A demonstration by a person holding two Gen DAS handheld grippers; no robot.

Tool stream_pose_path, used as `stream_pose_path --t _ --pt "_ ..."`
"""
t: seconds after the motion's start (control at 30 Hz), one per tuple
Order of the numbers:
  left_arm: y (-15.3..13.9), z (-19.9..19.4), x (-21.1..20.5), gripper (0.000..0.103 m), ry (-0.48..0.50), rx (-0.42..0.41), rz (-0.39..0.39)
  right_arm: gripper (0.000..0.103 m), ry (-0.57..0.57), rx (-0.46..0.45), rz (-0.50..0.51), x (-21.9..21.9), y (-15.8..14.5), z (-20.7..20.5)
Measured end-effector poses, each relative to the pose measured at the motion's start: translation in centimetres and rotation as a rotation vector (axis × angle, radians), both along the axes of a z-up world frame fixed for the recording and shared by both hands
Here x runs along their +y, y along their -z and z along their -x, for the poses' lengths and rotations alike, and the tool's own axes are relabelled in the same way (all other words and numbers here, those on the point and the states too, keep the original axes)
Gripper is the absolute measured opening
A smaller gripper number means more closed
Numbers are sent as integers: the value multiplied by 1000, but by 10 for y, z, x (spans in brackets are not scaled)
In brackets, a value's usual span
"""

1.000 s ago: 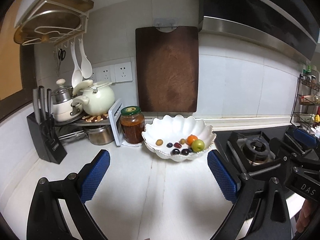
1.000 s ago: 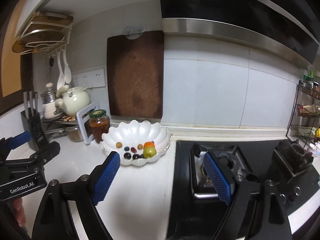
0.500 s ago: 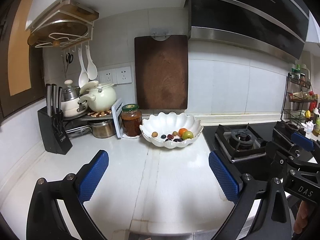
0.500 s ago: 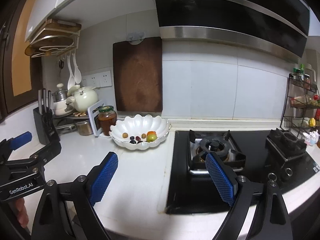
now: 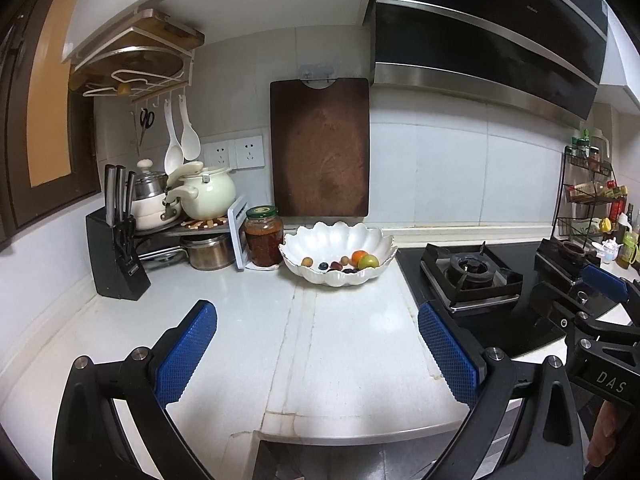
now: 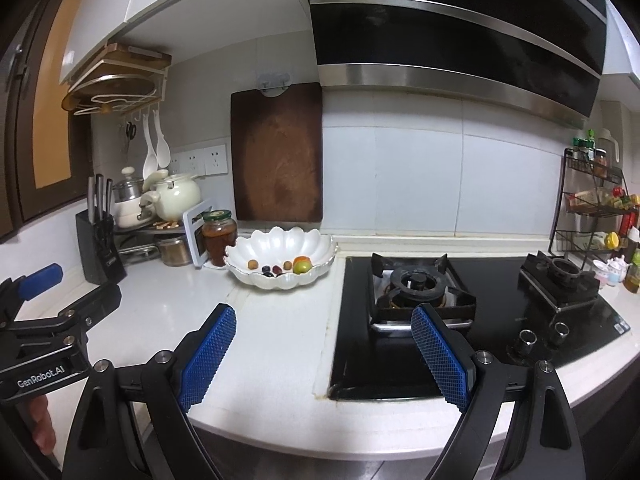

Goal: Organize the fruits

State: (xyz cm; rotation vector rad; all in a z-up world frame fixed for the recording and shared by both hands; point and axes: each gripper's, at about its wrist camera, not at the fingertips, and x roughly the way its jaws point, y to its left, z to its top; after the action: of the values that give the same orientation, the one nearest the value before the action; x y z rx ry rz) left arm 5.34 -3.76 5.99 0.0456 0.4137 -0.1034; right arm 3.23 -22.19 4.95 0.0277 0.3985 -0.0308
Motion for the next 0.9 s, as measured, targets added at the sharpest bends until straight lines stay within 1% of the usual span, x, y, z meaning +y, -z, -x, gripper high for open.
stream_pose_path --t 0.6,0.9 --pt "-5 17 -2 103 9 -20 -11 90 5 -15 -14 0 -2 21" --pt "-6 20 -3 103 11 -25 -11 91 3 -15 -13 -1 -3 21"
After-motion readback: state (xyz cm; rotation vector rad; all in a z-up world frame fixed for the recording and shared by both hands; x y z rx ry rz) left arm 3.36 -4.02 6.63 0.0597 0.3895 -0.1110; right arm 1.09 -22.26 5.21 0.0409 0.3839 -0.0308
